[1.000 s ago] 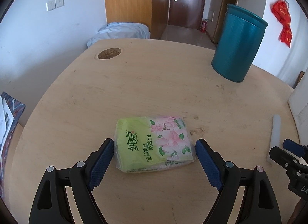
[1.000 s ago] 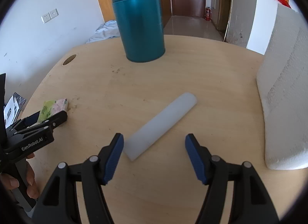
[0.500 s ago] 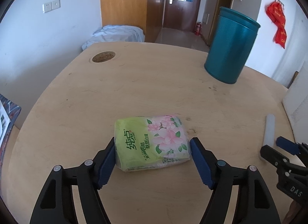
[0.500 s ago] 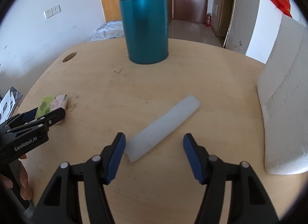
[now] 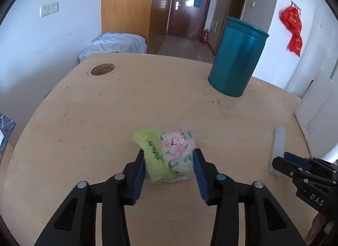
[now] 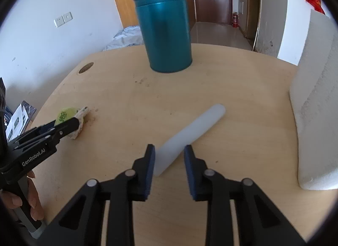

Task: Organize soft objects
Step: 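Grasp the green tissue pack with the left tool while the right tool grasps the white foam tube, then carry the tissue pack and foam tube over the white foam box with both tools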

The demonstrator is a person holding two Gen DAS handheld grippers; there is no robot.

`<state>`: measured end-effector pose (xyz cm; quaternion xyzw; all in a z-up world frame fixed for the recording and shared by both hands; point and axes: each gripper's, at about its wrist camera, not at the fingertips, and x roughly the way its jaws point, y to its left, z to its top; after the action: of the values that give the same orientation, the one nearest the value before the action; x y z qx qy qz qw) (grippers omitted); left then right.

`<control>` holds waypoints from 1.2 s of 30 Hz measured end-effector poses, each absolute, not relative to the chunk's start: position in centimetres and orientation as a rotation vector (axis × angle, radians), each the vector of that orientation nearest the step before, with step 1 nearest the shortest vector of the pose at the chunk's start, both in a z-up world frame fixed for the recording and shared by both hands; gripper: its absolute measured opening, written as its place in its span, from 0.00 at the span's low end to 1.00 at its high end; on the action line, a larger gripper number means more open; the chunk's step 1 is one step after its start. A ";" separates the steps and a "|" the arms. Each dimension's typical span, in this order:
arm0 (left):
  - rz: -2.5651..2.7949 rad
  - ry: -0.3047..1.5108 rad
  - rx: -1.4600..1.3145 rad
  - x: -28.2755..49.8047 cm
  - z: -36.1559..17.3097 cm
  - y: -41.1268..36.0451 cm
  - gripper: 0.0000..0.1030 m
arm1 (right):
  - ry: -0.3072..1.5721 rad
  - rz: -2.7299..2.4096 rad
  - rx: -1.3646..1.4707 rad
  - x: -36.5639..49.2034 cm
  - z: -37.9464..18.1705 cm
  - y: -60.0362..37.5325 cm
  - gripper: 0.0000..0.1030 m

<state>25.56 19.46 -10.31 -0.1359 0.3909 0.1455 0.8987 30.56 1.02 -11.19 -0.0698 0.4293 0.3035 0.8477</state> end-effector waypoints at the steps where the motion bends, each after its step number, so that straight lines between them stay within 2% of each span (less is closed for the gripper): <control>1: 0.297 0.807 -0.285 25.6 -10.3 19.5 0.37 | 0.902 0.641 -0.146 30.5 -11.1 1.0 0.28; 6: 0.276 0.804 -0.312 25.3 -10.2 19.7 0.34 | 0.903 0.645 -0.139 30.5 -11.1 1.0 0.27; 12: 0.246 0.796 -0.330 24.8 -10.0 19.5 0.31 | 0.888 0.662 -0.114 30.3 -10.7 0.4 0.21; 36: 0.224 0.701 -0.257 21.6 -5.6 16.8 0.30 | 0.814 0.686 -0.054 27.8 -7.9 -1.6 0.22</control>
<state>21.62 16.77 -5.55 -0.1252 0.3416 0.1094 0.9250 27.84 -1.56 -7.93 -0.0259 0.3879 0.3271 0.8613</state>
